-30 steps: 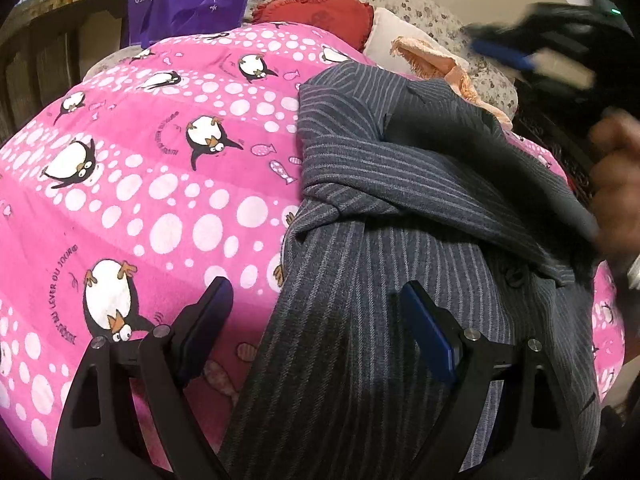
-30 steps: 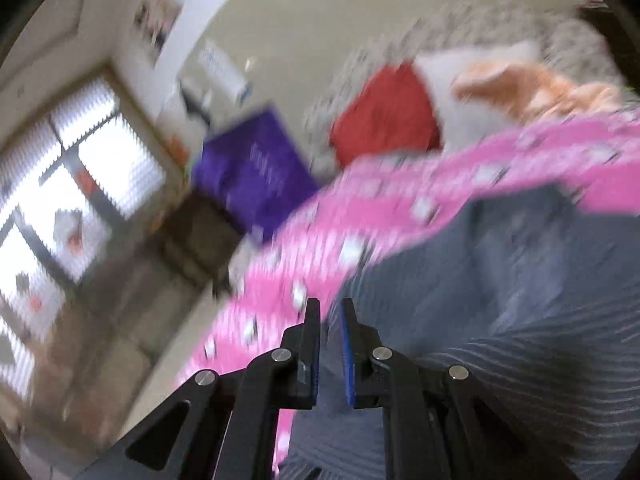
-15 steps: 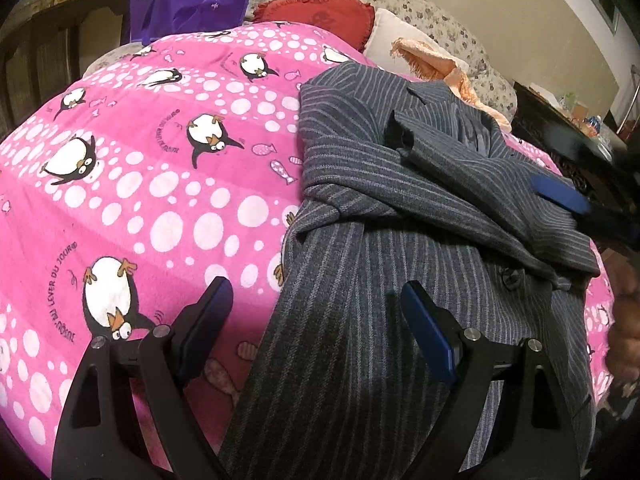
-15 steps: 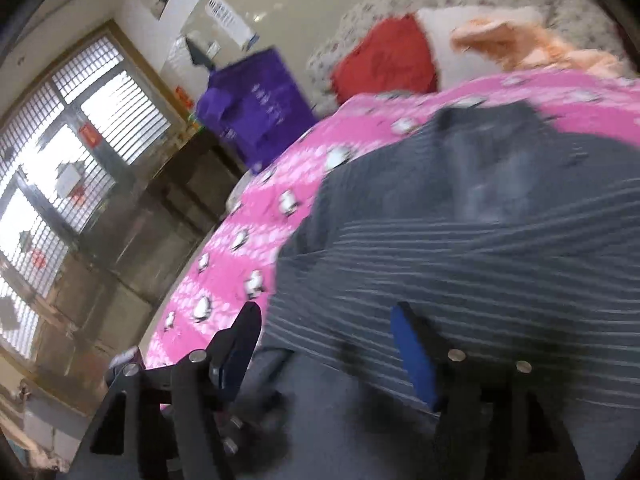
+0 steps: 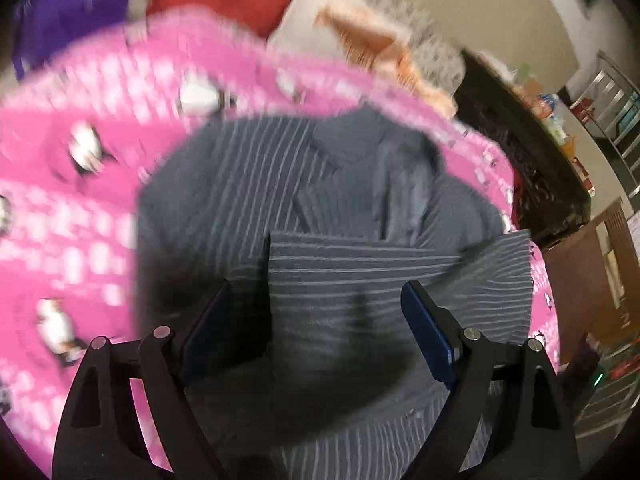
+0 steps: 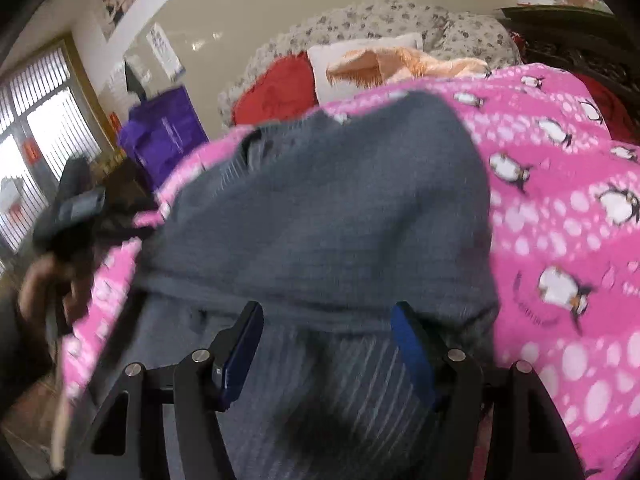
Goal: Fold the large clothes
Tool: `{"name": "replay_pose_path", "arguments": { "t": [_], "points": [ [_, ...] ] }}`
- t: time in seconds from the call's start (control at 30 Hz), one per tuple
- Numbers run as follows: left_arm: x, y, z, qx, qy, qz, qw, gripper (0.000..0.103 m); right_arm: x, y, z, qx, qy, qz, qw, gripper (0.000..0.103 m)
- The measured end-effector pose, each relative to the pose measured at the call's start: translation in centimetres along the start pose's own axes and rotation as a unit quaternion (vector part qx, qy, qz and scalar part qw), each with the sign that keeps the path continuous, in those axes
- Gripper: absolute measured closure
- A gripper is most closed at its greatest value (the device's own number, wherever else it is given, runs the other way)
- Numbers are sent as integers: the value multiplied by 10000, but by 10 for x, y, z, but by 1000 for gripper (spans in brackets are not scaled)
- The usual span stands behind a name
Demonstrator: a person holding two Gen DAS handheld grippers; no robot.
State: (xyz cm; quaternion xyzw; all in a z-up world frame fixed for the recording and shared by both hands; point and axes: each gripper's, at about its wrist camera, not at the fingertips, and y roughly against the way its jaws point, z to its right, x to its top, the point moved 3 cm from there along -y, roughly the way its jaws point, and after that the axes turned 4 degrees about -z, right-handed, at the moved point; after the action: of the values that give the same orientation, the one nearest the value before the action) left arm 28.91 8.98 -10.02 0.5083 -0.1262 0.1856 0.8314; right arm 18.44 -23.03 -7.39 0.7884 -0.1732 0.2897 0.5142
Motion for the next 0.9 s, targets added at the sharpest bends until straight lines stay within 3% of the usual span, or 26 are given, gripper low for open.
{"name": "replay_pose_path", "arguments": {
  "t": [0.07,0.1,0.2,0.27,0.33,0.4,0.47,0.5,0.67,0.73,0.8,0.9],
  "points": [
    [1,-19,-14,-66,205,-365,9991,18,-16,-19,3,-236,20,-301,9993,37],
    [2,-20,-17,-183,212,-355,9990,17,-19,-21,5,-227,-3,-323,9992,38],
    [5,-26,-16,-872,416,-568,9937,17,-19,-17,9,-124,-99,-226,9996,38],
    [8,-28,-10,-818,314,-538,9947,18,-20,-15,13,-19,-181,-187,9997,38],
    [6,-24,0,-1020,222,-472,9934,38,-21,-12,17,70,-255,-142,9995,38],
    [1,-17,8,-1107,224,-460,9925,79,-23,-11,20,140,-320,-113,9993,38],
    [-7,-5,20,-762,-95,-226,9968,95,-21,-10,20,177,-362,-98,9991,38],
    [-10,4,26,-574,-226,-22,9981,97,-21,-10,21,182,-372,-94,9991,38],
    [-17,69,21,85,-389,1241,9915,98,-27,1,24,133,-521,-12,9986,38],
    [-17,73,4,231,-239,1263,9914,98,-35,9,26,183,-704,54,9973,37],
    [-18,58,-12,620,-192,1103,9918,97,-43,14,30,274,-865,105,9958,37],
    [-25,22,-29,966,-56,490,9941,96,-43,19,30,243,-903,20,9956,37]
  ]
}}
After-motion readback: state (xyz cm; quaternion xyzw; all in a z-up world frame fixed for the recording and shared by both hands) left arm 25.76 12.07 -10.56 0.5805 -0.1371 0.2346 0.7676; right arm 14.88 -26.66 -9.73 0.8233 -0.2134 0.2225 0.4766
